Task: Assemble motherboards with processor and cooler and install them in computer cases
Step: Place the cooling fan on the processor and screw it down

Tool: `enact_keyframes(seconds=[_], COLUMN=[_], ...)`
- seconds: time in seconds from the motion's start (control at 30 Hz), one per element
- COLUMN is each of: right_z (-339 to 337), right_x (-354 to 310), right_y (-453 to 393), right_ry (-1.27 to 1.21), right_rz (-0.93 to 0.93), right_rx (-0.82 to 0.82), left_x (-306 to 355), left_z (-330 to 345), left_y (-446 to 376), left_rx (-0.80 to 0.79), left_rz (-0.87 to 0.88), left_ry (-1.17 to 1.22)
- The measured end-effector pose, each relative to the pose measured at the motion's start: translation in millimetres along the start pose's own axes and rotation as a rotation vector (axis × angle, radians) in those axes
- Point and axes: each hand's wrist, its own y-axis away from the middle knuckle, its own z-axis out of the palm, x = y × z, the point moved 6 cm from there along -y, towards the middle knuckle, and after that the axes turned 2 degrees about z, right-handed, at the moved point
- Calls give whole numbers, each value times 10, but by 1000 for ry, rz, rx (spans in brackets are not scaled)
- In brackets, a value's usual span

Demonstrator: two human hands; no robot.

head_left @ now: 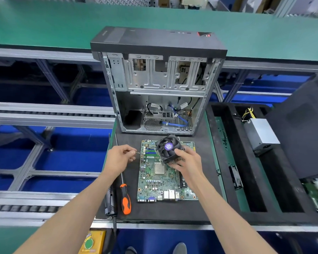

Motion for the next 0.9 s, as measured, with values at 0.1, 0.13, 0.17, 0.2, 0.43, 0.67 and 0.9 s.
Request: enact_keyframes(seconds=[0.1,0.13,0.17,0.2,0.43,0.67,0.9], right_z=[73,88,99,103,100,131,210], right_x=[11,9,8,9,17,44,79], right_y=[14,15,17,18,8,-6,-15], right_ry=[-20,-27,-32,-36,-53,-31,32], right_rz=[7,8,9,13,34,50,39], right_rx=[14,23,34,46,85,98,117], left_x=[84,101,117,125,77,79,-105], left_z=[37,60,86,109,228,134,178], left_y=[-40,-46,-49,-40,-23,-85,-67], left_rx=[-34,-68,-98,-123,-149,37,-48], left_rz=[102,129,152,166,245,241,56], left_ry=[-231,-328,-406,-424,-393,-317,-123])
